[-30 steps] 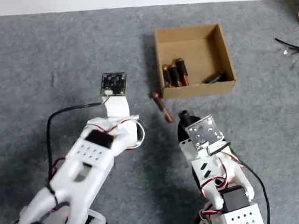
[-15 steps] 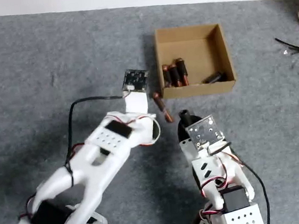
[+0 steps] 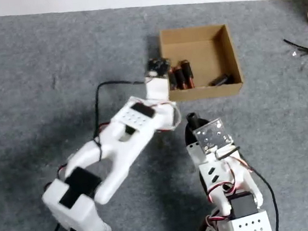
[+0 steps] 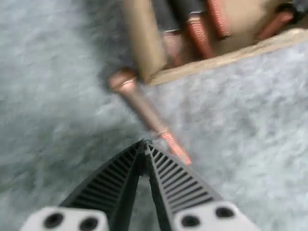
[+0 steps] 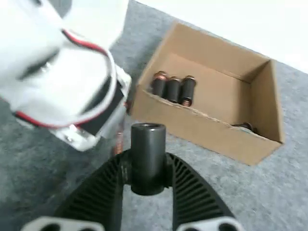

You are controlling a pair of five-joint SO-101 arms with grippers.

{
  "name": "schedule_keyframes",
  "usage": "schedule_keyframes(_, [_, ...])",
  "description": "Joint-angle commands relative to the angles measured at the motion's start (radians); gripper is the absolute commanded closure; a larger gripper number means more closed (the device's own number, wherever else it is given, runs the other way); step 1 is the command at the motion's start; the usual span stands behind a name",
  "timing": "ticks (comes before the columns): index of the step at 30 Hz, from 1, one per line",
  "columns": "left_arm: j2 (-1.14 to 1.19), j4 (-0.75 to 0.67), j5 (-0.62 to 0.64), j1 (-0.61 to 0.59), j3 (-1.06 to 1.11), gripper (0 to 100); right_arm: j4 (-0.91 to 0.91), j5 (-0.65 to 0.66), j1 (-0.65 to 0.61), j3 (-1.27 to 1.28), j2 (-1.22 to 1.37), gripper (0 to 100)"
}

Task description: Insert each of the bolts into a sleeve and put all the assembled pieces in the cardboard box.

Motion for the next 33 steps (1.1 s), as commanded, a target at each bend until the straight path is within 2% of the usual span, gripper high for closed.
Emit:
schedule_keyframes(1, [0.035, -0.015, 0.009, 0.019, -0.124, 99, -0.041, -0.009, 0.039, 0.096, -0.018, 99.4])
schedule_keyframes(5, [0.101, -0.014, 0.009, 0.018, -0.186, 98, -0.041, -0.009, 0.041, 0.096, -0.018, 99.4])
schedule_keyframes(11, [0.147, -0.014, 0.017, 0.012, -0.206, 84, -0.042, -0.009, 0.042, 0.096, -0.018, 99.4])
schedule_keyframes(15, [0.153, -0.018, 0.063, -0.005, -0.208, 84, -0.042, -0.009, 0.042, 0.096, -0.018, 99.4])
schedule_keyframes(23, [0.156, -0.02, 0.064, -0.071, -0.206, 84, -0.042, -0.009, 0.044, 0.097, -0.018, 99.4])
schedule_keyframes(33, [0.277, -0.012, 0.066, -0.082, -0.272, 84, -0.042, -0.009, 0.044, 0.097, -0.018, 99.4])
